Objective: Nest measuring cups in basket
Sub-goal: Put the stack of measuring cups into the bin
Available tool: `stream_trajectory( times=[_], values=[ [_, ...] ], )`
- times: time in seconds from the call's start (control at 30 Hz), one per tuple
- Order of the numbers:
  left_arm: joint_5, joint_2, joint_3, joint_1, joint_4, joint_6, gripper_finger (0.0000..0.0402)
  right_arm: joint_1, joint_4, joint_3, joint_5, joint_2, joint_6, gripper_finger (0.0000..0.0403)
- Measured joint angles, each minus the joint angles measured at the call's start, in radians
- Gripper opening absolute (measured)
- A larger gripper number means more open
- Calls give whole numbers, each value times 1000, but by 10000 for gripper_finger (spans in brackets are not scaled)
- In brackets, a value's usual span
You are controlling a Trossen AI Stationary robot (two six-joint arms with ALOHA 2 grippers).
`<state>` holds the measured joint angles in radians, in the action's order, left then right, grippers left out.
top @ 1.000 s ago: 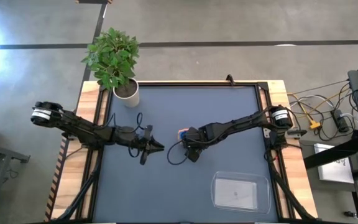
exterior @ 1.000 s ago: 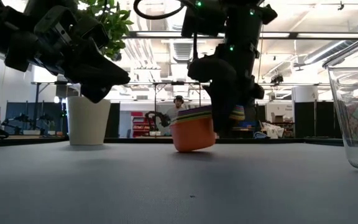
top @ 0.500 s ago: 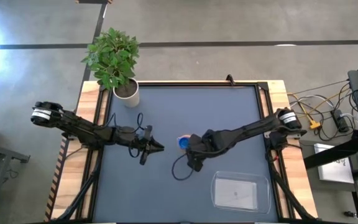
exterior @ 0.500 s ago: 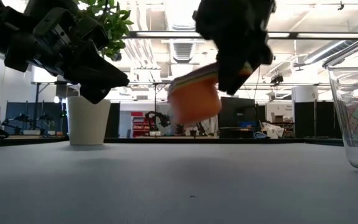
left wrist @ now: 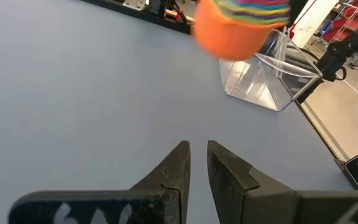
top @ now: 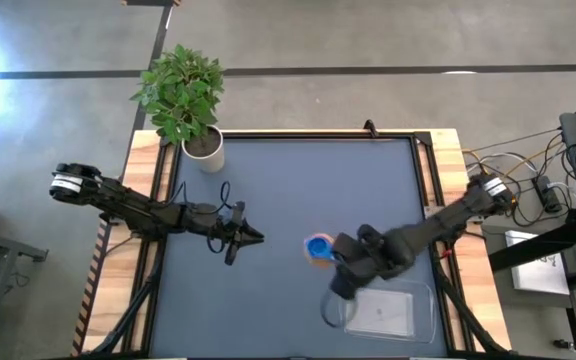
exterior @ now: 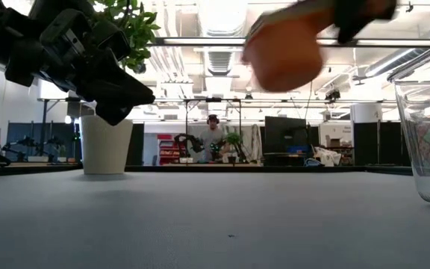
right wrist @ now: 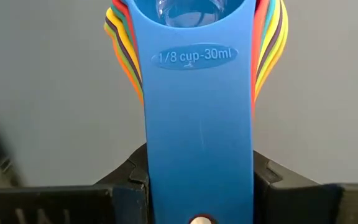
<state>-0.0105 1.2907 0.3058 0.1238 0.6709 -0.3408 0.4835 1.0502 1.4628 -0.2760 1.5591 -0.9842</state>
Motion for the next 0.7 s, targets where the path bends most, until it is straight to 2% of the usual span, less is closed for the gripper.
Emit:
stream_trajectory(
  times=[0.2, 0.43, 0.57, 0.7],
  values=[
    [0, 0, -1, 0, -5, -1, 36, 202, 29, -3, -36, -69, -156, 124],
    [0, 0, -1, 0, -8, -9, 36, 450, 115, -6, -117, -108, -470, 123],
    [0, 0, -1, 0, -7, -13, 36, 530, 127, -12, -117, -72, -568, 123],
    [0, 0, -1, 0, -7, -13, 36, 570, 124, -14, -113, -10, -595, 123]
  ],
)
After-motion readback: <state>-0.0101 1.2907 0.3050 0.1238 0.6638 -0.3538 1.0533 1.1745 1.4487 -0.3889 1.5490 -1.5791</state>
